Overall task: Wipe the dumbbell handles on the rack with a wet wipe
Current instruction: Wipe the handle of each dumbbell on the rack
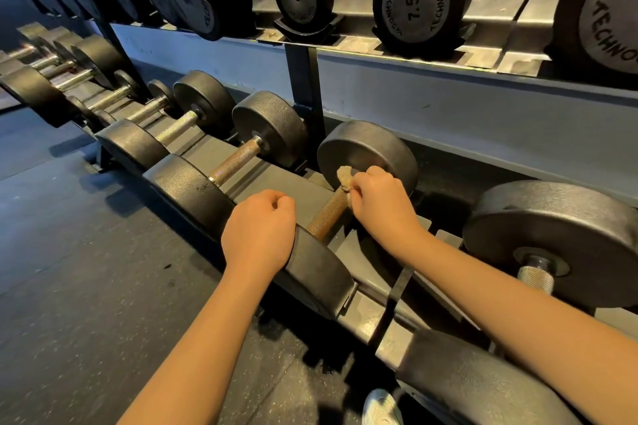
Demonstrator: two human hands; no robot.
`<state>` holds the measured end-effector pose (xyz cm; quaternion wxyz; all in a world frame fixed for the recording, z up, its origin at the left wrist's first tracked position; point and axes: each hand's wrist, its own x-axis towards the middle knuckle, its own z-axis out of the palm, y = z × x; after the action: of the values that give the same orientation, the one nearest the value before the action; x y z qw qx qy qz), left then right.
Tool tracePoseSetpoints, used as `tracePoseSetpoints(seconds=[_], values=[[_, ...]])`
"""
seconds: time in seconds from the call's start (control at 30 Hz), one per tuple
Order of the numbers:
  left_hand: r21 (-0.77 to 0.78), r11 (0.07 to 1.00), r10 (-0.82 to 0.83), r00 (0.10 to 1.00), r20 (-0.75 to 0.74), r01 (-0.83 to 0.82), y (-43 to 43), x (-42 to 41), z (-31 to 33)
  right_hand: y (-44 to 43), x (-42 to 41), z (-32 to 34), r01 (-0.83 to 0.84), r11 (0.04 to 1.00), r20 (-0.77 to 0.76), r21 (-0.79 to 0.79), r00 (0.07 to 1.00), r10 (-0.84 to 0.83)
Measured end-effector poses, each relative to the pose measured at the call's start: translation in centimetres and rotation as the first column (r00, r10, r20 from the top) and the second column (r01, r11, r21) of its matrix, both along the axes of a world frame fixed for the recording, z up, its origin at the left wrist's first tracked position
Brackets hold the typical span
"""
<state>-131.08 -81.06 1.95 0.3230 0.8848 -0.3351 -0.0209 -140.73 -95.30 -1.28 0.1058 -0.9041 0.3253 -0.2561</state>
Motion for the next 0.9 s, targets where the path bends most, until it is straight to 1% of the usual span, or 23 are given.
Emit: tracePoseSetpoints(seconds=[0.07, 0.13, 0.23, 0.33, 0.4, 0.47, 0.53, 0.6, 0.67, 0.73, 0.77, 0.8, 0.83, 0.87, 0.9], values=[[0.018, 1.000, -0.007, 1.000, -0.002, 0.007, -0.1, 0.1, -0.1, 0.5, -0.1, -0.3, -0.037, 0.995, 0.049, 0.091, 0.998, 0.032], [0.059, 0.998, -0.018, 1.000, 0.010, 0.017, -0.2, 0.3, -0.1, 1.1, -0.2, -0.4, -0.109, 0.981, 0.085, 0.163, 0.992, 0.096], [0.117, 0.992, -0.042, 0.999, 0.028, 0.038, -0.3, 0.4, 0.0, 2.3, -0.4, -0.2, -0.218, 0.924, 0.110, 0.314, 0.975, 0.192], [0.155, 0.985, -0.073, 0.997, -0.037, 0.078, -0.3, 0.7, 0.1, 3.2, -0.3, 0.4, -0.265, 0.851, 0.116, 0.453, 0.964, 0.239], [0.180, 0.974, -0.118, 0.987, -0.105, 0.135, -0.2, 1.3, 0.2, 3.4, -0.3, 1.0, -0.269, 0.798, 0.192, 0.540, 0.962, 0.194], [0.137, 0.956, -0.230, 0.953, -0.197, 0.259, -0.2, 1.8, 0.6, 3.1, -0.5, 2.0, -0.281, 0.736, 0.301, 0.616, 0.947, 0.111], [0.030, 0.923, -0.367, 0.901, -0.231, 0.383, -0.4, 1.9, 1.2, 2.9, -0.7, 3.0, -0.312, 0.678, 0.360, 0.666, 0.930, 0.075], [-0.051, 0.901, -0.431, 0.881, -0.196, 0.430, -1.1, 1.6, 1.5, 3.0, -0.7, 3.4, -0.329, 0.628, 0.373, 0.705, 0.925, 0.065], [-0.072, 0.909, -0.416, 0.901, -0.123, 0.410, -1.9, 1.3, 1.4, 3.0, -0.6, 3.4, -0.332, 0.591, 0.366, 0.735, 0.928, 0.068], [-0.092, 0.926, -0.373, 0.926, -0.068, 0.366, -2.5, 1.5, 1.4, 3.0, -0.8, 3.4, -0.335, 0.601, 0.345, 0.726, 0.933, 0.102], [-0.109, 0.935, -0.346, 0.937, -0.059, 0.338, -2.9, 1.7, 1.5, 2.9, -1.1, 3.5, -0.335, 0.627, 0.339, 0.704, 0.933, 0.117], [-0.118, 0.943, -0.318, 0.946, -0.055, 0.310, -3.2, 2.0, 1.6, 2.7, -1.5, 3.7, -0.316, 0.694, 0.324, 0.647, 0.938, 0.124], [-0.109, 0.952, -0.292, 0.955, -0.047, 0.286, -3.5, 2.4, 1.8, 2.5, -1.9, 4.0, -0.268, 0.794, 0.300, 0.545, 0.947, 0.114], [-0.076, 0.960, -0.274, 0.961, -0.034, 0.271, -3.9, 2.7, 1.9, 2.2, -2.3, 4.2, -0.197, 0.893, 0.270, 0.403, 0.959, 0.090], [-0.022, 0.963, -0.269, 0.963, -0.020, 0.269, -4.4, 3.0, 2.1, 1.8, -2.7, 4.4, -0.113, 0.962, 0.230, 0.247, 0.972, 0.055]])
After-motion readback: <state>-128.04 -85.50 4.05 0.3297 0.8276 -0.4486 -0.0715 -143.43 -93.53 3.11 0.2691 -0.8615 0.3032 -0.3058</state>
